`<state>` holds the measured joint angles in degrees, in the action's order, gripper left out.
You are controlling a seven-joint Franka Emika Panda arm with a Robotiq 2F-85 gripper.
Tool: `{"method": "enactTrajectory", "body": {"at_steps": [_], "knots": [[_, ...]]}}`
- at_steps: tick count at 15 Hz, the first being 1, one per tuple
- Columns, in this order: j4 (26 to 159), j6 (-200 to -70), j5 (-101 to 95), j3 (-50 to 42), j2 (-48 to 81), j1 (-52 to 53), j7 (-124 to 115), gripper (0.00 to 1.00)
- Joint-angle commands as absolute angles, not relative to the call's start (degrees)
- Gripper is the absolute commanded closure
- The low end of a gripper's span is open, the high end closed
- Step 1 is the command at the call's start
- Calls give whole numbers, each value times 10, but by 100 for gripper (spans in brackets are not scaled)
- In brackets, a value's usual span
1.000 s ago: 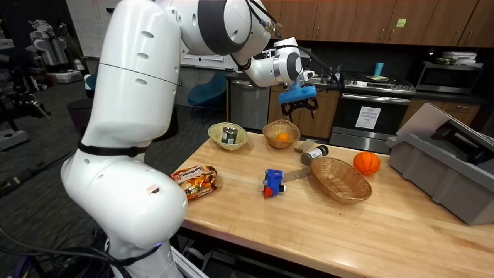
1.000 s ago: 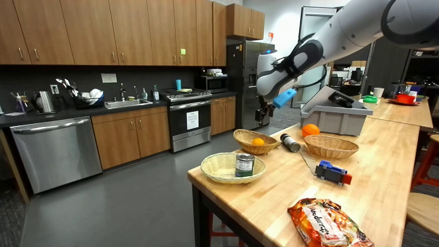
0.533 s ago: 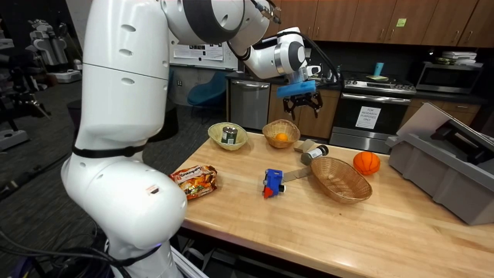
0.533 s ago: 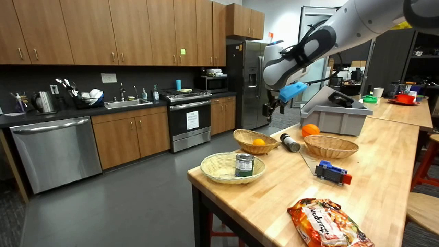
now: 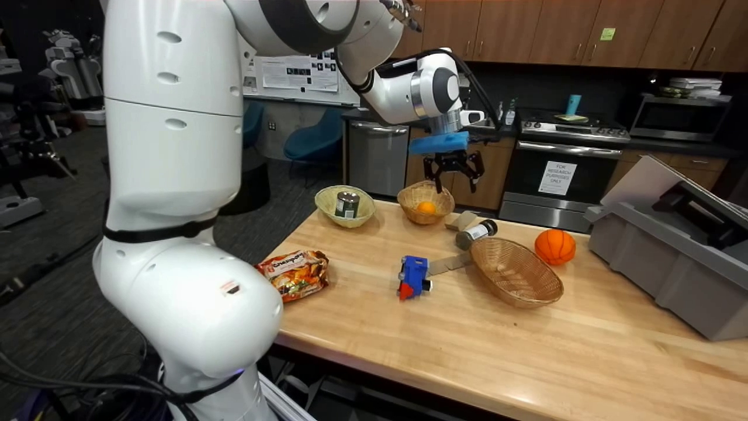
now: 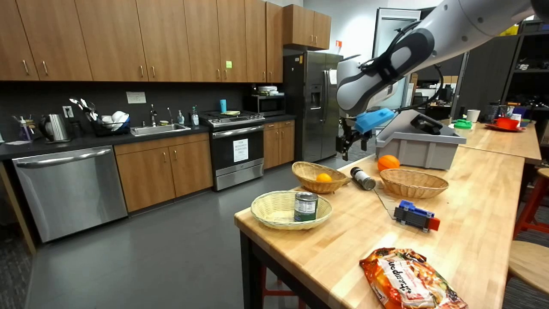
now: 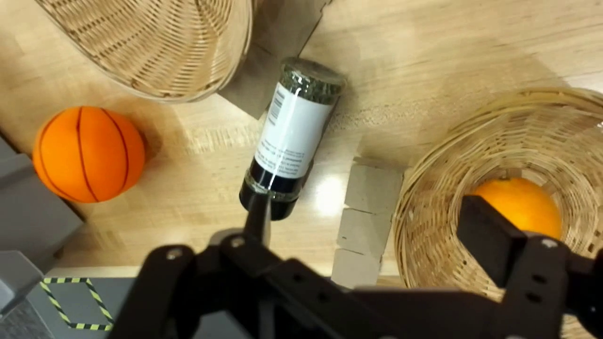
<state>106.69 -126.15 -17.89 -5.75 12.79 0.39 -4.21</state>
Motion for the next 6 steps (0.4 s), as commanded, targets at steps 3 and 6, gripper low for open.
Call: {"method": "enactTrajectory", "body": {"at_steps": [3, 6], "knots": [[1088, -1257, -180, -52, 116, -2, -57, 0], [1098, -1256, -180, -51, 109, -2, -62, 0]]}}
